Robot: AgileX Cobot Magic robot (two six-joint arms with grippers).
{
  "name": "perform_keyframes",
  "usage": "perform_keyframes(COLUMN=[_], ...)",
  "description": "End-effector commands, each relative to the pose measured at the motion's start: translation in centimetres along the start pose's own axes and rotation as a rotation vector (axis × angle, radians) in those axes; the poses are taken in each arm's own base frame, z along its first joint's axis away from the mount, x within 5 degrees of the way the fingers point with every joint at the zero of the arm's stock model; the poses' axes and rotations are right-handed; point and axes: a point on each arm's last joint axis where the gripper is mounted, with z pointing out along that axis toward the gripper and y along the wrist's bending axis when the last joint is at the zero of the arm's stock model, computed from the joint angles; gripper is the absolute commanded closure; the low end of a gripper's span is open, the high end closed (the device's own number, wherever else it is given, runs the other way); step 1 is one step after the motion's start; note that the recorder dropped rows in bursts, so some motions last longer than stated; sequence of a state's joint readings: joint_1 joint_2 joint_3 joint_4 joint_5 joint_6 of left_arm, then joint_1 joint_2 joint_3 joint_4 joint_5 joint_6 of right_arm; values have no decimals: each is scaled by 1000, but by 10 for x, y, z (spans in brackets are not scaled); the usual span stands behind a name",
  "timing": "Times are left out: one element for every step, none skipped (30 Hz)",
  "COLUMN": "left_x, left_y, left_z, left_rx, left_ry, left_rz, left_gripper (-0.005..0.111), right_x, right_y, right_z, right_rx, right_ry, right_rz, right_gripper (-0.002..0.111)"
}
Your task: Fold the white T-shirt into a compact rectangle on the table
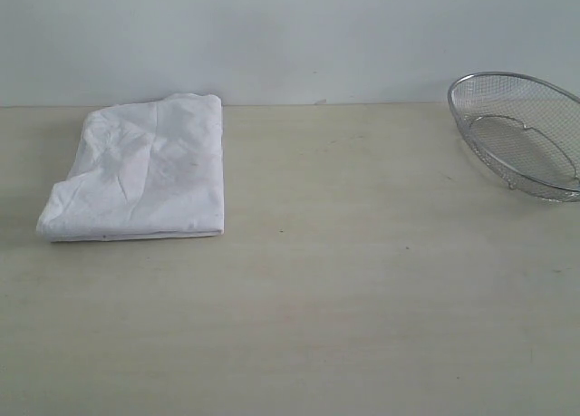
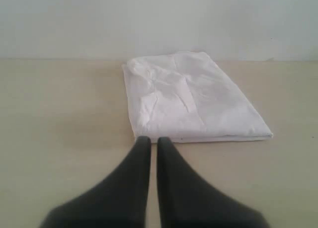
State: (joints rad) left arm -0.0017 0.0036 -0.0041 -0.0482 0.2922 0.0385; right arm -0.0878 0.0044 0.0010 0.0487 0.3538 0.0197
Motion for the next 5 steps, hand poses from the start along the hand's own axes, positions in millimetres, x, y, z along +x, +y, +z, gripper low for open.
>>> perform_keyframes(left_x=[1, 1, 1, 1, 1], left_y=[-1, -1, -1, -1, -1], left_z=[0, 0, 0, 0, 0], left_rx=[9, 9, 9, 9, 9], left_ry=[0, 0, 0, 0, 0], left_rz=[2, 2, 2, 2, 2], left_gripper=[102, 102, 102, 102, 102], right_x=[-1, -1, -1, -1, -1], right_y=[0, 0, 0, 0, 0], right_z=[0, 0, 0, 0, 0], right_rx=[3, 3, 3, 3, 3], right_ry=[-16, -16, -16, -16, -16], right_rz=[-1, -1, -1, -1, -1], right_gripper=[109, 109, 109, 109, 109])
